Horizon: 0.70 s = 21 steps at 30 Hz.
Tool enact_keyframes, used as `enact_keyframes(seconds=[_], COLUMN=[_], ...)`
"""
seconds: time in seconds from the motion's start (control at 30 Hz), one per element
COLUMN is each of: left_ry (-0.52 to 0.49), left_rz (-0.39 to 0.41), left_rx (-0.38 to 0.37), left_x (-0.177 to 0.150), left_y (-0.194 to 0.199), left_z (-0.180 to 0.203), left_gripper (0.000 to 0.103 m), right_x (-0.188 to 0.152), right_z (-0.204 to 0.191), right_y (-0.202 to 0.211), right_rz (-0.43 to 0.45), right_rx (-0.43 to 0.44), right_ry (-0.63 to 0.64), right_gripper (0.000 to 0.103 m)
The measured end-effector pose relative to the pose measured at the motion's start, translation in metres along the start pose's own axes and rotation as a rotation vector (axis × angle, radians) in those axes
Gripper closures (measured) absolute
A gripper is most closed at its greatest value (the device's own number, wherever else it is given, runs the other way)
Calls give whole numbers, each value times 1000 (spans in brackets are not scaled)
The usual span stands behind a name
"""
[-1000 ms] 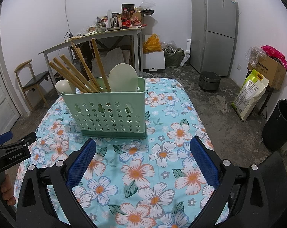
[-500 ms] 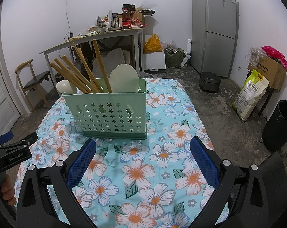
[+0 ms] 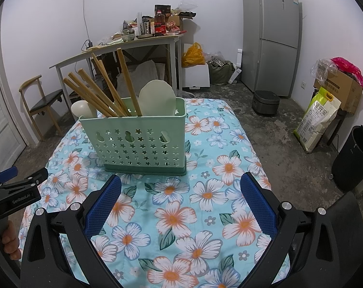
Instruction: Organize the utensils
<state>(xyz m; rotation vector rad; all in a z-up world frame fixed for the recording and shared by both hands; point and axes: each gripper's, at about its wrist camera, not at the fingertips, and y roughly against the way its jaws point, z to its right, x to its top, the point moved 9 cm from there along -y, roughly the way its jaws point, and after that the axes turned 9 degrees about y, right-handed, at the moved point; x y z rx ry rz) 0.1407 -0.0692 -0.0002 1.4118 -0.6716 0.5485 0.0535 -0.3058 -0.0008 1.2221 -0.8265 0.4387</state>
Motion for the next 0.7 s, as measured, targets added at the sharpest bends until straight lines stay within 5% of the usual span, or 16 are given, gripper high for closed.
enact_keyframes(seconds=[0.7], left_ry=[-4], left_rz=[0], left_rx=[-4], left_x=[-2], left_y=[0], left_z=[2], left_gripper=[8], right_x=[-1], right_z=[0], right_y=[-1], right_rz=[-2], right_rx=[-1], right_ry=[-1], right_gripper=[6])
